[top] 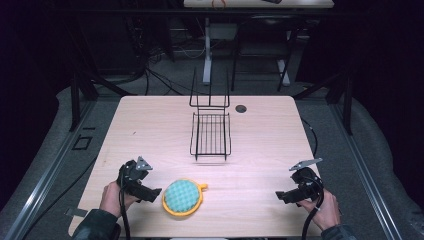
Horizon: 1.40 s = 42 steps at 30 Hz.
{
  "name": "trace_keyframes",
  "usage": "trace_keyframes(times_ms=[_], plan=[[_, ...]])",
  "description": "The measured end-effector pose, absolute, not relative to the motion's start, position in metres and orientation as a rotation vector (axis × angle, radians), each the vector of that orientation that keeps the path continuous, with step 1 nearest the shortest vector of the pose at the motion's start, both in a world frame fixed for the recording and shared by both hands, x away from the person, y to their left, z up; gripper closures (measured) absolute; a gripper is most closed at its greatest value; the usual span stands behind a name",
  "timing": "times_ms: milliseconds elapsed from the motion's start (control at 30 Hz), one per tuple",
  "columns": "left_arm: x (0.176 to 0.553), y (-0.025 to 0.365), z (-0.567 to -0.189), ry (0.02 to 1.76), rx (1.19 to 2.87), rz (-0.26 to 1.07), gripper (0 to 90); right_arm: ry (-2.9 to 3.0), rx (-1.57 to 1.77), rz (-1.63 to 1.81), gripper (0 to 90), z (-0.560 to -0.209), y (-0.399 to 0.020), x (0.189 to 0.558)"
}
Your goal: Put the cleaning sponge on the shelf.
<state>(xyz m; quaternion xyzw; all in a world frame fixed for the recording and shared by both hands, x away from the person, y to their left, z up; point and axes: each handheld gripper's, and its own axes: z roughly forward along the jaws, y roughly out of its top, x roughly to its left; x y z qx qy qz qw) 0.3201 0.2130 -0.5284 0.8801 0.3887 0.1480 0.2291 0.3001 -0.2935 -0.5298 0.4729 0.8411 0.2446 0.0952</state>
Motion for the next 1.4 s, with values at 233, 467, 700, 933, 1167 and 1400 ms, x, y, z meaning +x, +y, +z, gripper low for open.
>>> trace_keyframes(times_ms=[233,467,700,933,1167,1400], plan=[[0.313,0.202,-0.524,1.044,2.461,0.408,2.5,2.505,1.403,0.737,6.9,-0.530,-0.292,0.299],[0.309,0.191,-0.521,0.999,2.465,0.383,1.9,2.518,1.402,0.733,8.1,-0.531,-0.291,0.299],[0.304,0.178,-0.520,0.951,2.475,0.357,0.2,2.541,1.389,0.739,8.7,-0.534,-0.289,0.300],[0.299,0.163,-0.523,0.882,2.497,0.300,0.0,2.552,1.405,0.736,7.2,-0.536,-0.291,0.301],[0.294,0.148,-0.527,0.835,2.521,0.285,0.0,2.565,1.418,0.726,7.2,-0.537,-0.289,0.302],[0.289,0.134,-0.529,0.771,2.536,0.239,0.7,2.566,1.431,0.731,7.2,-0.538,-0.289,0.302]])
